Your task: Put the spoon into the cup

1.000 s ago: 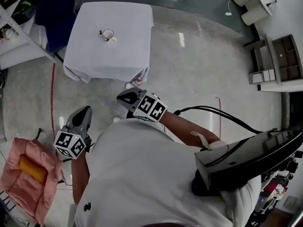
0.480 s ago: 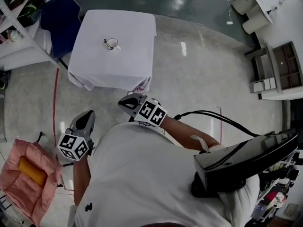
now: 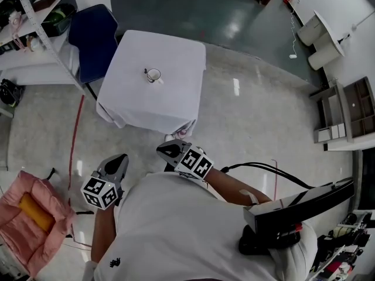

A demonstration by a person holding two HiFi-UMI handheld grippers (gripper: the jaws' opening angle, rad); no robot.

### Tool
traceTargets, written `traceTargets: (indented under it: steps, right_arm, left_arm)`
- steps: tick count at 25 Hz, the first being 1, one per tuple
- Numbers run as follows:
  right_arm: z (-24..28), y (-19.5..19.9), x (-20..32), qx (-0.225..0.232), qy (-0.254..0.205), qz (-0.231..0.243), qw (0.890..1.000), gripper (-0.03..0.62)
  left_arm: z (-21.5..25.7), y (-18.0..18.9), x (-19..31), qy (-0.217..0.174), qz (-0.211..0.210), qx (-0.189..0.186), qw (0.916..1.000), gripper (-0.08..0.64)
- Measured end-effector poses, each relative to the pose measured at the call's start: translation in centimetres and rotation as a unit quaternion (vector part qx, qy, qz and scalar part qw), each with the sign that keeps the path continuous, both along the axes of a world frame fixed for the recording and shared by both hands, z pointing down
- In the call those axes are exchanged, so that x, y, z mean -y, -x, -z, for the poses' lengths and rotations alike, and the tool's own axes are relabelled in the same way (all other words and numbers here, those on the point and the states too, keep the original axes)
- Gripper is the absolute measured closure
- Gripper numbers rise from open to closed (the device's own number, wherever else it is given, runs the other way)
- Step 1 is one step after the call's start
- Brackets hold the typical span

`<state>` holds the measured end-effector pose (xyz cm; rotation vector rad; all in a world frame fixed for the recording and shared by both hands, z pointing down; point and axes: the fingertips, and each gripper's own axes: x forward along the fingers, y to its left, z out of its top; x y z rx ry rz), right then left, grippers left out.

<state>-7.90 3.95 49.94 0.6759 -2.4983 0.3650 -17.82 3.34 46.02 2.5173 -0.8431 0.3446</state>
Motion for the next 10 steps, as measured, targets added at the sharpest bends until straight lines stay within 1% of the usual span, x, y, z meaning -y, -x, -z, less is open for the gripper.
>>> traceTargets:
  steps: [5,10]
  right_arm:
    - [-0.9,-0.5,-0.6,-0.01,0.01,-0.001,1.0,0.584]
    - [-0.8,-0.9,-0.9,0.0,0.017,-0.009,1.0,0.584]
  left_arm:
    - [-0.7,-0.2,-0.4,0.007,-0.003,0.005,1.0,0.551]
    - [-1.2,-1.1,-0.3,0.015,-0.017,0.008,0.9997,0.551]
